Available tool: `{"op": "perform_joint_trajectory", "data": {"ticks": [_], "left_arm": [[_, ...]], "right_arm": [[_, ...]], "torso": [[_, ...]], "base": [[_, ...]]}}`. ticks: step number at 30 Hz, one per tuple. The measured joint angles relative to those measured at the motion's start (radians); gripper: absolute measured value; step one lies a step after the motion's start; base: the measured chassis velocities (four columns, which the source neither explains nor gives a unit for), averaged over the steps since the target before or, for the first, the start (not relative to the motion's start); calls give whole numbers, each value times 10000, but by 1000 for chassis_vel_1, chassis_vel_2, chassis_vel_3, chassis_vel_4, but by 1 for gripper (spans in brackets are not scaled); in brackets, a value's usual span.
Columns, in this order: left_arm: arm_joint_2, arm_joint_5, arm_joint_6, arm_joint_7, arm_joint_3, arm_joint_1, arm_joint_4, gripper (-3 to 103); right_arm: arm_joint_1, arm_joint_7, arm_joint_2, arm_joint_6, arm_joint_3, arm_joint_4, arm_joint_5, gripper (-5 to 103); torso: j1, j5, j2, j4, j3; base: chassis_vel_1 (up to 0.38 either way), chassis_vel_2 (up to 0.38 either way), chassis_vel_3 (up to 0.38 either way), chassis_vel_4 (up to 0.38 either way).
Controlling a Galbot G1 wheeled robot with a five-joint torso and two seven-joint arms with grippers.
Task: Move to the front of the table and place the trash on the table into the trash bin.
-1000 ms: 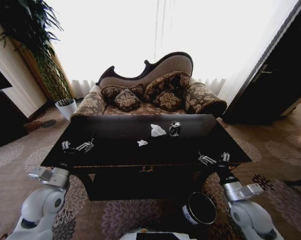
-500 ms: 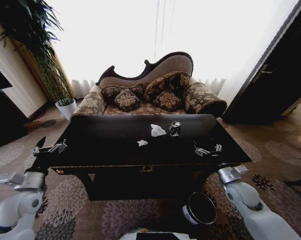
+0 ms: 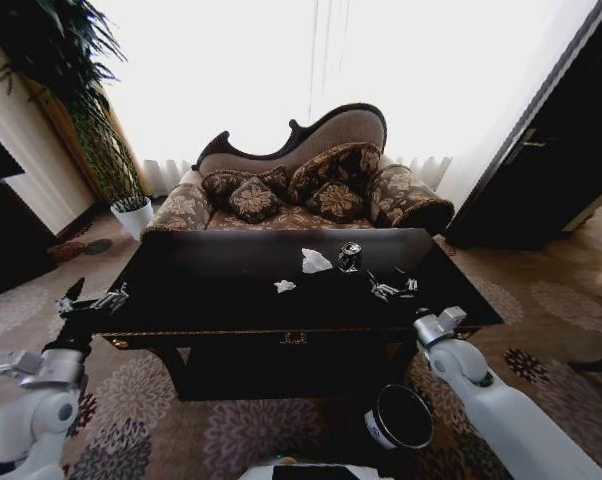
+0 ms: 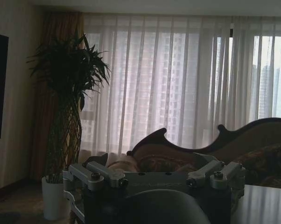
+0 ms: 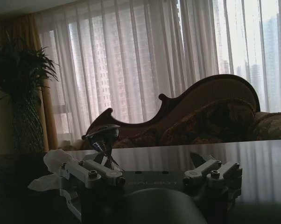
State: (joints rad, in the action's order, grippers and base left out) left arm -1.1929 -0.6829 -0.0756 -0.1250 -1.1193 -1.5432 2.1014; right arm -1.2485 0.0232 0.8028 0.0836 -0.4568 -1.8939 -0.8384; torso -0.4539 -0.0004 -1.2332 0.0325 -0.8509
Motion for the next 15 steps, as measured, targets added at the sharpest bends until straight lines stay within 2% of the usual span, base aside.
{"op": "perform_joint_trajectory", "data": {"ticks": [15], "left_arm": [[-98, 58, 1, -21, -108, -66, 40, 100]], "right_arm": [[1095, 54, -452, -6, 1112, 398, 152, 100]], "torso": [[0, 1, 0, -1, 0]], "base": [[0, 0, 0, 0]]}}
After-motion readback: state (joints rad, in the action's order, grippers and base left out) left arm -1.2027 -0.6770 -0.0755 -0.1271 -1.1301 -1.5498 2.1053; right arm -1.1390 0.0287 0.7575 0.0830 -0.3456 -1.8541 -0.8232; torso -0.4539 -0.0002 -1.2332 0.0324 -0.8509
